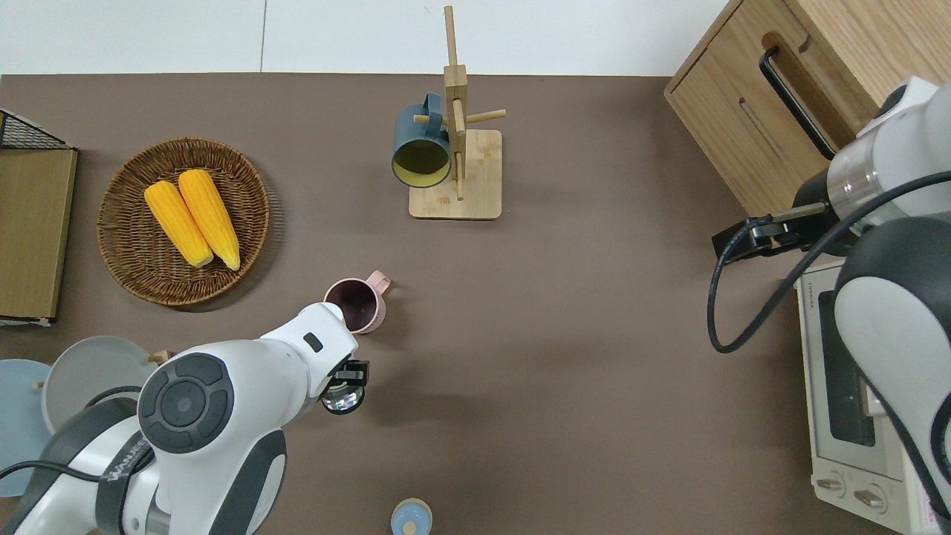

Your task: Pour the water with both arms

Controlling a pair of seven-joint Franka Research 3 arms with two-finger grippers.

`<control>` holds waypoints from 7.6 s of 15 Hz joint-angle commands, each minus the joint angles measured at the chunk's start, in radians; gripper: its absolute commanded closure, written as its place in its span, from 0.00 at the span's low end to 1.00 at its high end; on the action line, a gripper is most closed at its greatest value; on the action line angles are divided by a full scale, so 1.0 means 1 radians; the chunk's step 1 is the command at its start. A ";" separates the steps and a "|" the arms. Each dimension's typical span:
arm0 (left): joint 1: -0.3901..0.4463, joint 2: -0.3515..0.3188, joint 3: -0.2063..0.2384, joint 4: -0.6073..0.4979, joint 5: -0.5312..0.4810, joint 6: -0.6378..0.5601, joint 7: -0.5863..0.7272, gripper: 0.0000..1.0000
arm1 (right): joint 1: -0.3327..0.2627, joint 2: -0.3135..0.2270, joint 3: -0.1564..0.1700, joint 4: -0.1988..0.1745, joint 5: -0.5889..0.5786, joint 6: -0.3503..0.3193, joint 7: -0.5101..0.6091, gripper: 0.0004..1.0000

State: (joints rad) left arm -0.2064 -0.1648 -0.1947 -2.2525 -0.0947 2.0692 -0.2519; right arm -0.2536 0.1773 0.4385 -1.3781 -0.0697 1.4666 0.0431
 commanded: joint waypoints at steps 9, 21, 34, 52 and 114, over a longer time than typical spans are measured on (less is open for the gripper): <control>-0.010 0.131 0.006 0.158 -0.008 -0.178 0.005 0.98 | -0.055 -0.025 0.005 -0.012 0.050 0.003 -0.009 0.01; 0.004 0.228 0.012 0.289 -0.043 -0.334 0.034 1.00 | -0.067 -0.025 0.011 -0.004 0.050 0.003 -0.009 0.01; 0.007 0.275 0.024 0.355 -0.051 -0.419 0.062 1.00 | -0.069 -0.025 0.009 -0.004 0.050 0.003 -0.009 0.01; 0.007 0.261 0.026 0.398 -0.053 -0.514 0.053 1.00 | -0.067 -0.025 0.009 -0.004 0.050 0.003 -0.009 0.01; 0.091 -0.016 0.023 0.033 0.154 0.074 -0.164 1.00 | -0.069 -0.027 0.009 -0.004 0.050 0.003 -0.009 0.01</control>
State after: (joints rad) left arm -0.1826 -0.1515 -0.1746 -2.2064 0.0025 2.0832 -0.3886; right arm -0.3022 0.1645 0.4384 -1.3742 -0.0441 1.4671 0.0434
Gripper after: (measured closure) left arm 0.370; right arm 0.004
